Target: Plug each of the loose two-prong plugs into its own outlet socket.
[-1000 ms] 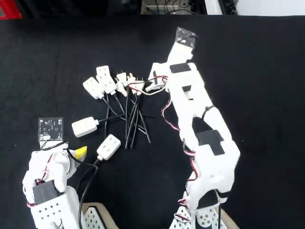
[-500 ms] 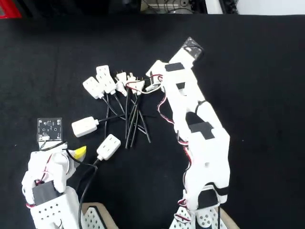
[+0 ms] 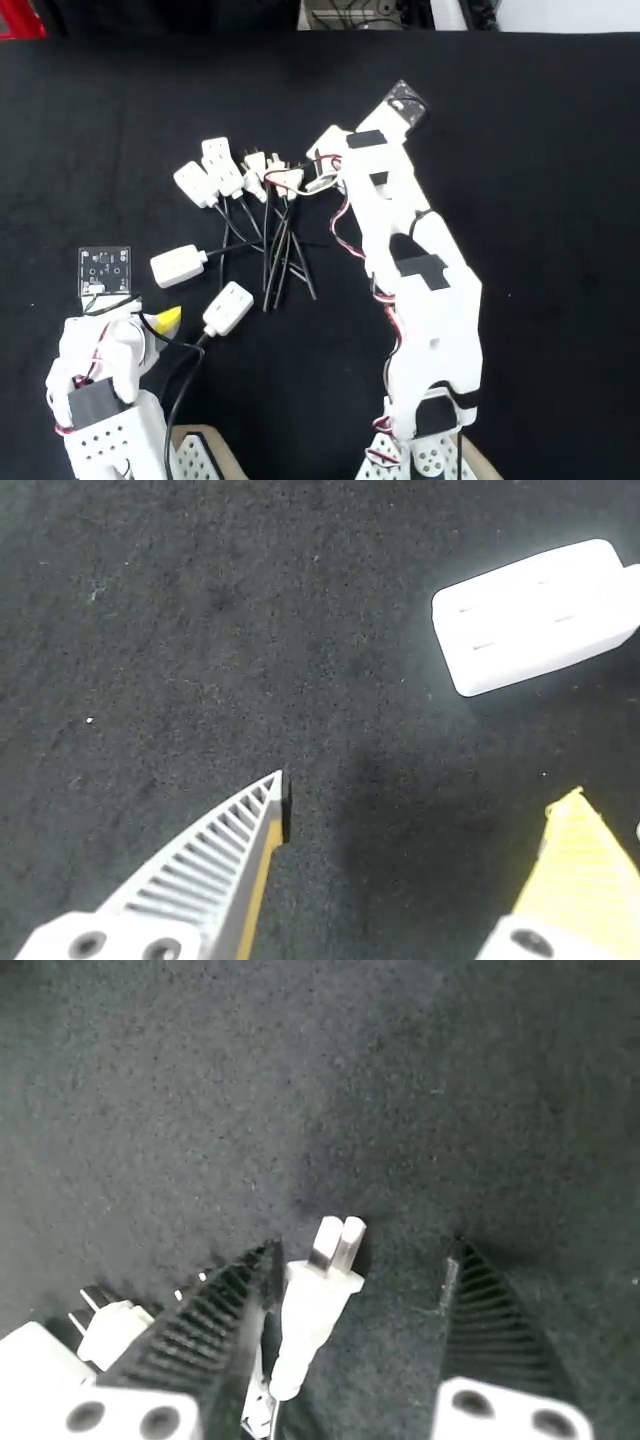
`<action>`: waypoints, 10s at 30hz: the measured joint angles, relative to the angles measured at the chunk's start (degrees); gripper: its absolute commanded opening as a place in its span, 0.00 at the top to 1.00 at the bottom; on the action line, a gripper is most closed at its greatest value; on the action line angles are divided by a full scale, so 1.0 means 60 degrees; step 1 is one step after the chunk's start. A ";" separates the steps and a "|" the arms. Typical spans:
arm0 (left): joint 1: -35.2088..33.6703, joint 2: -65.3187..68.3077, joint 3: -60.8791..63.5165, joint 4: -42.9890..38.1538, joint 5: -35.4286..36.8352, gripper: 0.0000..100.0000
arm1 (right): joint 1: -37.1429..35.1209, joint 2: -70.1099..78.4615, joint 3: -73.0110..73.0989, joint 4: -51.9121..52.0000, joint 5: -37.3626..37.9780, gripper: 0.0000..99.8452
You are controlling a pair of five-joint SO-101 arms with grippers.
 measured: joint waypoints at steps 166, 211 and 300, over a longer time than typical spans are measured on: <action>-0.0015 0.0000 0.0015 -0.0029 0.0000 0.61 | 0.0908 0.4352 -0.7004 0.8308 1.4667 0.80; 0.0806 0.0000 0.0015 -0.0029 0.0527 0.61 | 0.0542 -0.2769 -0.2154 0.7883 1.4799 0.99; -0.2110 -0.0015 -0.1040 0.1685 0.0440 0.61 | -0.5465 -0.9392 0.8366 0.0630 1.1736 0.99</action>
